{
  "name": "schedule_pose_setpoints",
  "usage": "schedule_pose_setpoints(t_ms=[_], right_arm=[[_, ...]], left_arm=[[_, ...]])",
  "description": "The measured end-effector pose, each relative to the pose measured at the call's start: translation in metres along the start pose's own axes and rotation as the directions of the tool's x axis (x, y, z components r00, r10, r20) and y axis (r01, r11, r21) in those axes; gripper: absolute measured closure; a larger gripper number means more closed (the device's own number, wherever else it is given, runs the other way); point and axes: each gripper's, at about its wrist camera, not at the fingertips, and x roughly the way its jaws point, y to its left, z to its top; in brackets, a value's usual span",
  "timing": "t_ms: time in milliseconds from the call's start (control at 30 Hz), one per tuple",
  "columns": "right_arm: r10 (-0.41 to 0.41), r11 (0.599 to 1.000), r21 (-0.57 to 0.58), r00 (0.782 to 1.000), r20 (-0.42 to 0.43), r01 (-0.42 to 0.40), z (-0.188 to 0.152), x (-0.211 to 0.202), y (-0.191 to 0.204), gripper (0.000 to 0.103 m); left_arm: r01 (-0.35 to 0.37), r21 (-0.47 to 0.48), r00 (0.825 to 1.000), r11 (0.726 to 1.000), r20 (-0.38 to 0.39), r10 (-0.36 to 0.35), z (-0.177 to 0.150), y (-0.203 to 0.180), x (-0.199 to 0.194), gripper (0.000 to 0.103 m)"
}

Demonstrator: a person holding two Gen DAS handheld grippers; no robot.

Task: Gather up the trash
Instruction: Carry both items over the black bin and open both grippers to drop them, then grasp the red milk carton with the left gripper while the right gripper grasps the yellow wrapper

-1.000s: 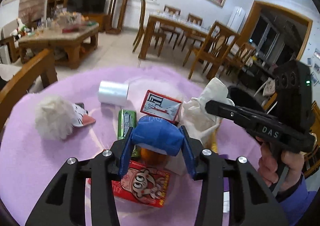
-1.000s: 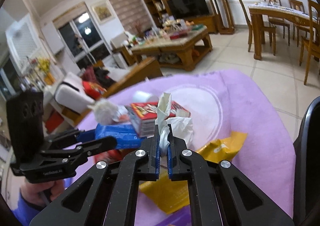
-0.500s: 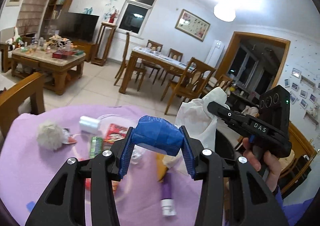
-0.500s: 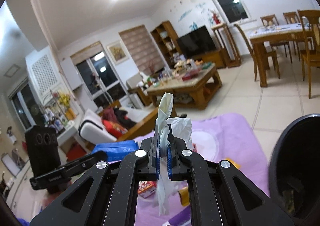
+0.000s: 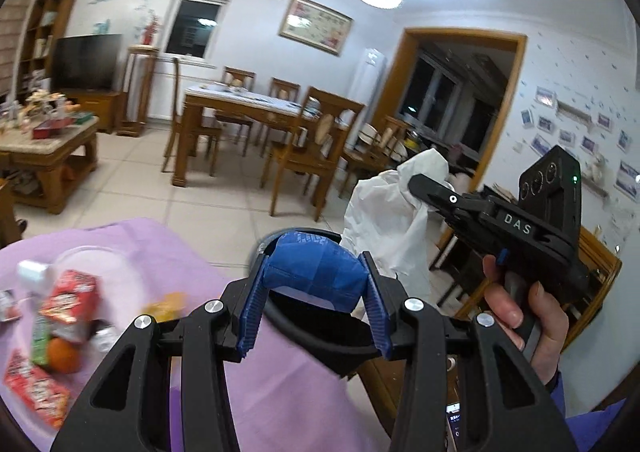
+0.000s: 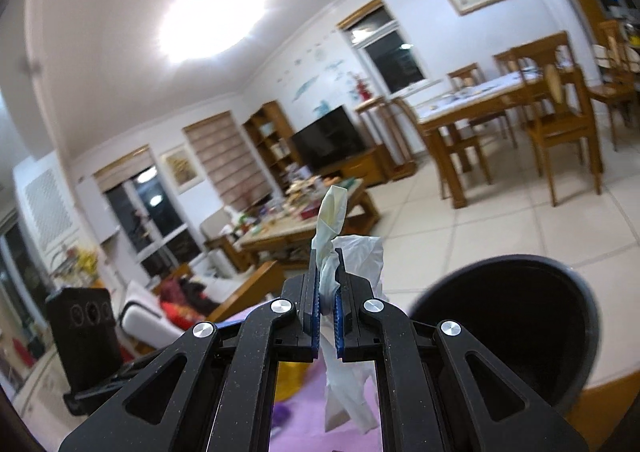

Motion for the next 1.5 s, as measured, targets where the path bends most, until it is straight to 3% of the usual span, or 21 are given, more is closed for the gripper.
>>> schedule_pose_setpoints(t_ms=[400, 600, 867, 900, 967, 1000, 1033, 1167, 1233, 1333, 1500], right_arm=[[-0.157, 0.98, 0.118, 0.987, -0.039, 0.16, -0.015, -0.021, -0.128, 0.097], [-0.181, 0.97, 0.15, 0.98, -0.081, 0.192, -0.029, 0.003, -0.154, 0.097], [-0.203, 0.963, 0.157, 0.973, -0.11, 0.218, -0.035, 0.022, -0.152, 0.097], [-0.204, 0.963, 0.157, 0.972, -0.113, 0.22, -0.036, 0.024, -0.152, 0.094], [-0.209, 0.962, 0.156, 0.971, -0.118, 0.226, -0.037, 0.026, -0.15, 0.079], [-0.21, 0.961, 0.157, 0.97, -0.12, 0.227, -0.038, 0.027, -0.149, 0.064], [-0.21, 0.961, 0.159, 0.971, -0.119, 0.227, -0.039, 0.026, -0.148, 0.053], [-0.214, 0.96, 0.16, 0.97, -0.115, 0.231, -0.043, 0.025, -0.139, 0.051], [-0.206, 0.961, 0.164, 0.972, -0.114, 0.222, -0.044, 0.025, -0.14, 0.038], [-0.197, 0.964, 0.156, 0.974, -0.115, 0.213, -0.045, 0.029, -0.128, 0.034], [-0.161, 0.977, 0.116, 0.975, -0.155, 0.18, -0.047, 0.053, -0.095, 0.03]], left_arm=[[0.011, 0.109, 0.988, 0.994, -0.156, 0.006, -0.018, -0.046, 0.108, 0.059], [-0.015, 0.136, 0.982, 0.991, -0.186, 0.04, -0.028, -0.048, 0.123, 0.058], [-0.038, 0.162, 0.975, 0.986, -0.21, 0.072, -0.04, -0.058, 0.129, 0.056], [-0.043, 0.166, 0.974, 0.985, -0.213, 0.079, -0.04, -0.058, 0.129, 0.054], [-0.05, 0.168, 0.973, 0.984, -0.212, 0.085, -0.039, -0.061, 0.129, 0.037], [-0.058, 0.17, 0.974, 0.984, -0.206, 0.092, -0.038, -0.061, 0.128, 0.021], [-0.069, 0.173, 0.977, 0.982, -0.189, 0.102, -0.035, -0.06, 0.123, 0.016], [-0.073, 0.181, 0.977, 0.981, -0.182, 0.107, -0.032, -0.059, 0.111, 0.016], [-0.076, 0.17, 0.976, 0.983, -0.187, 0.108, -0.029, -0.054, 0.104, 0.016], [-0.1, 0.148, 0.975, 0.984, -0.185, 0.127, -0.025, -0.04, 0.086, 0.016], [-0.226, 0.085, 0.958, 0.97, -0.159, 0.237, -0.015, 0.019, 0.039, 0.013]])
